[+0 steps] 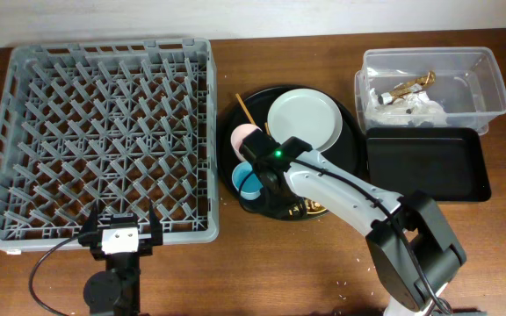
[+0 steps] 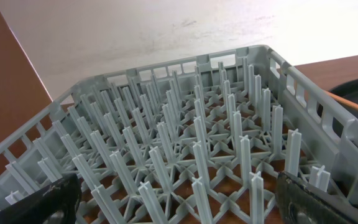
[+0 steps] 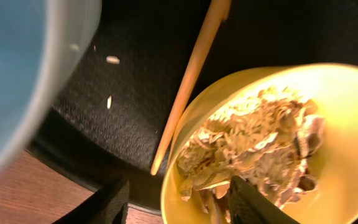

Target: Sort waste into correct bins and load items into the dishwasher rack

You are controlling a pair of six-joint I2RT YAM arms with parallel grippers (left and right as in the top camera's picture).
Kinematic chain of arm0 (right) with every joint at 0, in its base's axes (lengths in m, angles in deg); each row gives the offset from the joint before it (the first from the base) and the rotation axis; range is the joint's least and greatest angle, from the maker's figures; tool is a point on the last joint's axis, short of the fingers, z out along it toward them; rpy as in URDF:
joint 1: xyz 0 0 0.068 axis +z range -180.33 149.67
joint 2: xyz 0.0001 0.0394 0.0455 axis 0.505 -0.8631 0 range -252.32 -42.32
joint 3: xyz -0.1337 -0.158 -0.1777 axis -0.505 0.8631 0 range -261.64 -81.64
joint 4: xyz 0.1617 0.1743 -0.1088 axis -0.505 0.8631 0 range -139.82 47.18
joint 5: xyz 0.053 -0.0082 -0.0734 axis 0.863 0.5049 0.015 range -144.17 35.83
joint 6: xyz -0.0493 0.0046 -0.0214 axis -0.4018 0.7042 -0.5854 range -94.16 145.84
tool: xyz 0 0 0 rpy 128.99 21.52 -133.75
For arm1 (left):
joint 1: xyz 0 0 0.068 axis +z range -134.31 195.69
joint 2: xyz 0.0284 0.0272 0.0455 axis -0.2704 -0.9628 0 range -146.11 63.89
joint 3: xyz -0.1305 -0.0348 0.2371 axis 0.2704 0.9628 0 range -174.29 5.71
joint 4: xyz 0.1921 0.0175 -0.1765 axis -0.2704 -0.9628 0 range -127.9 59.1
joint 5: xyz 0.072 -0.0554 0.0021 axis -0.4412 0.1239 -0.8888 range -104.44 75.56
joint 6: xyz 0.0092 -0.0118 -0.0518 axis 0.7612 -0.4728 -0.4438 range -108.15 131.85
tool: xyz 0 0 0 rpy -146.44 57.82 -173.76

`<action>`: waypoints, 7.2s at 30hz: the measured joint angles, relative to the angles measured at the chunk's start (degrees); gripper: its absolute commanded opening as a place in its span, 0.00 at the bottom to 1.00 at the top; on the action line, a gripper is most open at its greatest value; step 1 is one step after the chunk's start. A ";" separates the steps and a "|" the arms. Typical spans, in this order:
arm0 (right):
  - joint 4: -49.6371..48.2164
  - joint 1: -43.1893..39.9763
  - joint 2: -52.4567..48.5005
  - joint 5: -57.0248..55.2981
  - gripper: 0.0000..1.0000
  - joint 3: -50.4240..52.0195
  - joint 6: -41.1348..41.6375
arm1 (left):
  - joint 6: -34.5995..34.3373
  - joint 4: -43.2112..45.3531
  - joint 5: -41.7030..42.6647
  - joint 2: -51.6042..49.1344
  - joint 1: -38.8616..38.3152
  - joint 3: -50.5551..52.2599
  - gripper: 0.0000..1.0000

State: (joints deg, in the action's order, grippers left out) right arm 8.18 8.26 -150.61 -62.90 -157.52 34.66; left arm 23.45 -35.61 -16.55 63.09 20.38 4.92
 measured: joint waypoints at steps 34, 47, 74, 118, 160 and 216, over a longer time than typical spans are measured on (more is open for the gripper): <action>10.67 -12.04 7.43 2.89 0.04 -16.11 -0.07 | 0.00 0.00 0.02 0.00 0.00 0.00 0.99; 11.26 -51.98 10.21 34.32 0.04 -16.59 -15.56 | 0.00 0.00 0.02 0.00 0.00 0.00 0.99; -20.68 -80.94 5.84 78.88 0.04 10.99 -25.75 | 0.02 0.00 0.02 0.00 0.00 0.00 0.99; -18.67 -88.76 5.84 95.71 0.04 12.68 -5.73 | 0.00 0.00 0.02 0.00 0.00 0.00 0.99; -14.97 -15.23 8.85 6.49 0.44 11.06 -5.33 | 0.00 0.00 0.02 0.02 0.00 0.00 0.99; -0.44 -18.51 13.60 35.30 0.04 -15.78 1.68 | -0.02 0.46 1.09 0.02 0.00 0.00 0.99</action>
State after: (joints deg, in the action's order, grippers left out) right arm 7.74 -10.25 -137.02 -27.60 -173.30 36.35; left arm 23.43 -35.15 -15.46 63.11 20.38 4.92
